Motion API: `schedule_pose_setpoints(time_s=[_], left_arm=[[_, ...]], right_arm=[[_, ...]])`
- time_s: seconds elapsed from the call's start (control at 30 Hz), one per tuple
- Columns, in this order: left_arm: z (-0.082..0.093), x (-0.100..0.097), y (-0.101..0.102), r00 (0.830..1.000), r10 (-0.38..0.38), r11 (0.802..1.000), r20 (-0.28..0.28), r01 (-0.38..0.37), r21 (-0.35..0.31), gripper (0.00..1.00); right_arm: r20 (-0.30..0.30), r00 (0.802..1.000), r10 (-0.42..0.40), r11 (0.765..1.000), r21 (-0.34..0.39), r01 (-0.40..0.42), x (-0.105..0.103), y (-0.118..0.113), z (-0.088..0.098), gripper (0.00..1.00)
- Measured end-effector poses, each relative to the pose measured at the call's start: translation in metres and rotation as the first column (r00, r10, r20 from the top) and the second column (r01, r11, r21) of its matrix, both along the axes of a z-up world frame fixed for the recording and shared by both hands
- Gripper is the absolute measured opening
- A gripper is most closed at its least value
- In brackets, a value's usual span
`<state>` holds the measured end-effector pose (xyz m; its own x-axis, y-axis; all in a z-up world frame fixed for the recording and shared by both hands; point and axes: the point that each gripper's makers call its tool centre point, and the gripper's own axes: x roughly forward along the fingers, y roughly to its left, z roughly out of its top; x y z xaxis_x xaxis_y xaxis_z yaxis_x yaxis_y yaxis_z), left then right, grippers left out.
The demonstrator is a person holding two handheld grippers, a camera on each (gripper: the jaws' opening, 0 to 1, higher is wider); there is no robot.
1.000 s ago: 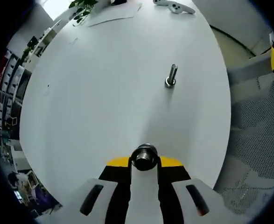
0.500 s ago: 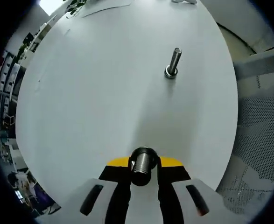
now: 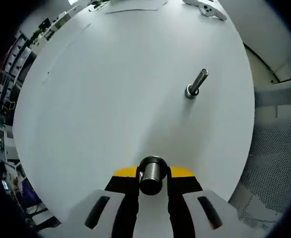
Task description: Place the washer onto the threaded stud by aligning its center hole with the stud, sliding it down to the base, and recovering from edge contact or off-axis alignment until the washer reaches the visible bottom stop.
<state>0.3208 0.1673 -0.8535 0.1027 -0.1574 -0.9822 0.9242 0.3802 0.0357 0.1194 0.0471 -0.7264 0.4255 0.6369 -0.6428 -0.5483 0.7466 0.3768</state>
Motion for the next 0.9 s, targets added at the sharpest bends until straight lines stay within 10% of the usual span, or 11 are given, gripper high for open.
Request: schedule_pose_setpoints(time_s=[0.33,0.47,0.53,0.9], left_arm=[[-0.002,0.001,0.001,0.996,0.084,0.996,0.005,-0.084,-0.041,0.22],[-0.015,-0.009,0.021,0.999,0.040,0.998,0.003,-0.040,0.044,0.19],[-0.011,-0.002,0.018,0.987,0.161,0.987,0.022,-0.160,-0.012,0.23],[0.042,-0.015,0.067,0.989,0.127,0.990,0.079,-0.122,-0.065,0.26]], right_arm=[[0.004,1.000,-0.011,1.000,0.004,0.011,0.000,0.000,0.001,0.17],[0.004,1.000,-0.022,1.000,0.003,0.022,0.001,-0.001,0.000,0.17],[0.004,1.000,-0.028,1.000,0.002,0.028,0.002,-0.002,0.000,0.17],[0.005,0.999,-0.039,0.999,0.003,0.039,0.003,-0.003,0.001,0.17]])
